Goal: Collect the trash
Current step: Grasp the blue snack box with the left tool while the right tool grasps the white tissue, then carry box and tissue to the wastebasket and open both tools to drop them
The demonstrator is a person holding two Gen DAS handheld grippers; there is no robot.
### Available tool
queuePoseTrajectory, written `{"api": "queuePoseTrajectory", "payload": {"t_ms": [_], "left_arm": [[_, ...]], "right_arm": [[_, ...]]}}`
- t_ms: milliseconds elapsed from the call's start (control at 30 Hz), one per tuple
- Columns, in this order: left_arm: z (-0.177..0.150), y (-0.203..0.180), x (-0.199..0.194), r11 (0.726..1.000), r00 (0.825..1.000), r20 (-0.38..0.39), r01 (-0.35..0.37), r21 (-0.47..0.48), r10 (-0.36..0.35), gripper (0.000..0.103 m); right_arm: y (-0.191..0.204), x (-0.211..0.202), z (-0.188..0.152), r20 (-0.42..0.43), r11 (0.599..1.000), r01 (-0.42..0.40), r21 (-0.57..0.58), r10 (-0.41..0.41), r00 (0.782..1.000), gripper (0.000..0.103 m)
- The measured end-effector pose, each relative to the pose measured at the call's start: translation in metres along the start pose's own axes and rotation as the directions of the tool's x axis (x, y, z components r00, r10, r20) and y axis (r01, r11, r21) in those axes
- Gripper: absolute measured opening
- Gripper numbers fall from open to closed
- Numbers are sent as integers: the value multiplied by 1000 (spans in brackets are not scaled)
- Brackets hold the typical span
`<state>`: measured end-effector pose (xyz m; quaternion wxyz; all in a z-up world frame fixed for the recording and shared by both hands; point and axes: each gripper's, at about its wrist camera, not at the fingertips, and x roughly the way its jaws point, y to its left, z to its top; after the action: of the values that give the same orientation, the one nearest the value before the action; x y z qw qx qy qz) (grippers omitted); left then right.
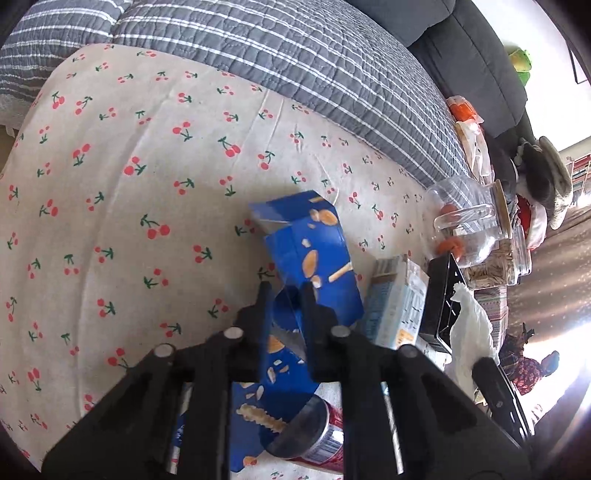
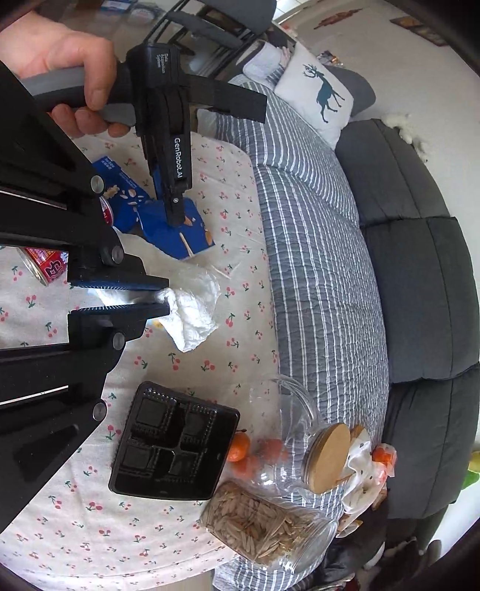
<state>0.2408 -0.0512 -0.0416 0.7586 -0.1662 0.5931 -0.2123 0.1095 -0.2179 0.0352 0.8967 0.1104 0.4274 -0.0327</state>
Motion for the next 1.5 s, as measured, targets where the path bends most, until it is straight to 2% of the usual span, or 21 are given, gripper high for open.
{"api": "queuePoseTrajectory", "payload": {"t_ms": [133, 433, 633, 1000, 1167, 1367, 1500], "left_arm": [[3, -6, -18, 999, 996, 81, 30, 15, -31, 4], [3, -5, -63, 996, 986, 141, 88, 23, -90, 1], [-4, 11, -99, 995, 978, 188, 85, 43, -92, 1], [-26, 49, -146, 998, 977, 210, 33, 56, -45, 1], [-39, 66, -180, 996, 968, 247, 16, 83, -36, 1], [-51, 104, -217, 998, 956, 292, 12, 56, -28, 1], [-59, 134, -232, 1000, 957, 290, 1, 9, -3, 1]], "right_arm": [[-3, 0, 0, -3, 1000, -1, 3, 1, 1000, 7], [-9, -7, 0, 13, 1000, -13, 11, 13, 1000, 7], [-5, -13, -1, 38, 1000, -15, -2, 15, 999, 7], [28, -15, -13, 50, 994, -31, -101, 36, 998, 7], [49, -23, -23, 73, 986, -53, -160, 66, 995, 7], [86, -31, -40, 94, 970, -80, -228, 104, 990, 7], [119, -28, -55, 74, 954, -100, -281, 126, 989, 7]]}}
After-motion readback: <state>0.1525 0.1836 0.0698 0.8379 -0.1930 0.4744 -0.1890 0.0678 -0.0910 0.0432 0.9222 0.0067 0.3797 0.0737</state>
